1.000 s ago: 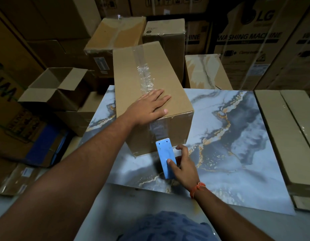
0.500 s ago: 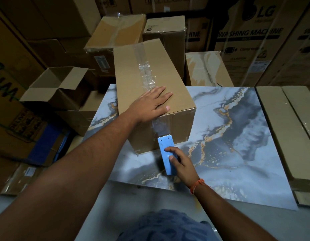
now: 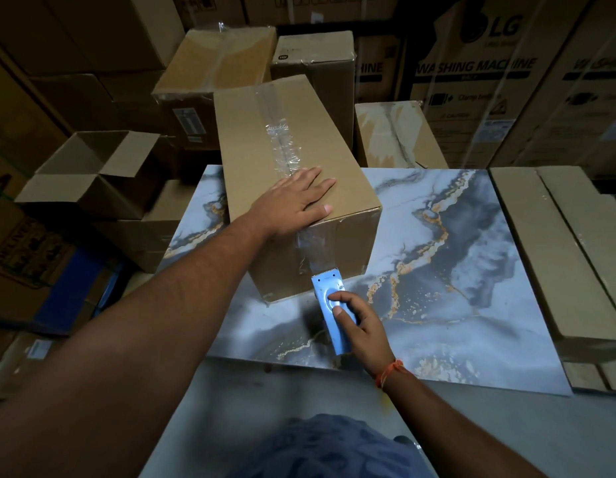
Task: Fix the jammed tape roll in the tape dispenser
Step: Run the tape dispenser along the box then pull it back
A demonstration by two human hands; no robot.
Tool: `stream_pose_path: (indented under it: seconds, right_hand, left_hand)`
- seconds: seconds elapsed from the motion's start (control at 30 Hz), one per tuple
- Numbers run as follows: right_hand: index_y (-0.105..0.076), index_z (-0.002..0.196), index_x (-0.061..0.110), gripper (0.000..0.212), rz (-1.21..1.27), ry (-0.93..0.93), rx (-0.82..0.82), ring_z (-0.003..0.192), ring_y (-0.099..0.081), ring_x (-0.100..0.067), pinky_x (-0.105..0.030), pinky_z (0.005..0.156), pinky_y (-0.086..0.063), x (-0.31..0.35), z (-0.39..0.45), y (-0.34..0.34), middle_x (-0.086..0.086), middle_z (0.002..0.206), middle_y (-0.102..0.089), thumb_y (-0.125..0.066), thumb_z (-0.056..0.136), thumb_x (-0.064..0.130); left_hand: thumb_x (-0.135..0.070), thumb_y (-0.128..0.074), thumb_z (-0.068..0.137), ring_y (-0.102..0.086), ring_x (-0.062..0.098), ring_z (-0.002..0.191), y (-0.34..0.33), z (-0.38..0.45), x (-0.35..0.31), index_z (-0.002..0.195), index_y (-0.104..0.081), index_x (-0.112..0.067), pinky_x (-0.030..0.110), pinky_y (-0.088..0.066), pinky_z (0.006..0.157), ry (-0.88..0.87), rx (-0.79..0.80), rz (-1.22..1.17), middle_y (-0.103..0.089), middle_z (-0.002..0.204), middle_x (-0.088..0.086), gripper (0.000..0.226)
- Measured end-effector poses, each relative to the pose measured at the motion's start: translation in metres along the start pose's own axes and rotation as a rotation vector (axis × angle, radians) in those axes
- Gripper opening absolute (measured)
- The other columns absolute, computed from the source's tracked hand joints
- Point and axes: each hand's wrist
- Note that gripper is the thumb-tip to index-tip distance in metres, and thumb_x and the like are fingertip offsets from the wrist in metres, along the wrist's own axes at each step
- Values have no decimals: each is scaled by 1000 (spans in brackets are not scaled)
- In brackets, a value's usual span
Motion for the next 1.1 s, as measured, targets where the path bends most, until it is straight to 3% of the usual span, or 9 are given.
stream_pose_path:
  seconds: [0.17, 0.3, 0.47, 0.67, 0.9, 1.1]
  right_hand:
    - [-68, 112, 25, 17, 23, -17, -19, 112, -62, -3, -23, 88, -55, -2, -9, -1, 23, 121, -64, -60, 98, 18]
    - [-67, 113, 21, 17, -1, -17, -11, 108, -61, 4, -10, 82, -49, 4, -5, -1, 8, 126, -65, -59, 99, 17]
    - [-67, 113, 19, 17, -19, -35, -7, 105, -60, 9, -6, 81, -45, 12, 7, -4, 5, 127, -64, -58, 99, 15]
    - [-70, 106, 23, 19, 4, -122, -59, 110, -63, -18, -34, 93, -54, 21, 21, -11, 4, 125, -65, -58, 96, 14]
    - [-75, 100, 26, 22, 4, -228, -93, 107, -63, -20, -43, 98, -54, 36, 18, -8, 19, 109, -65, -58, 94, 12]
    - [-77, 108, 32, 33, -43, -354, -108, 98, -68, -19, -42, 92, -58, 49, 28, -13, 6, 117, -74, -58, 87, 16]
  left_hand:
    - [-67, -21, 97, -5, 24, 159, -1, 0, 1, 162, -13, -38, 47, -11, 127, -8, 0, -1, -6, 173, 1, 71]
    - [-69, -19, 95, -6, 24, 159, -1, 0, 1, 162, -14, -38, 47, -12, 127, -12, -3, -6, -7, 173, 2, 74]
    - [-64, -24, 100, -6, 24, 159, 0, 0, -1, 162, -13, -37, 47, -11, 127, -8, -4, -2, -7, 173, 2, 69]
    - [-65, -23, 99, -4, 24, 159, 0, 0, -1, 162, -12, -38, 46, -10, 126, -10, 4, -1, -5, 173, 2, 69]
    - [-63, -25, 101, -3, 24, 159, -1, 1, 0, 163, -11, -38, 46, -9, 126, -12, 1, 0, -5, 173, 2, 68]
    - [-63, -26, 103, -3, 25, 159, -2, 1, 0, 163, -11, -38, 47, -9, 126, -6, 6, 2, -4, 173, 2, 66]
Point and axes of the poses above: each hand's wrist, its own z-axis towards the middle knuckle, its own y-axis out of the back of the hand, x = y × z
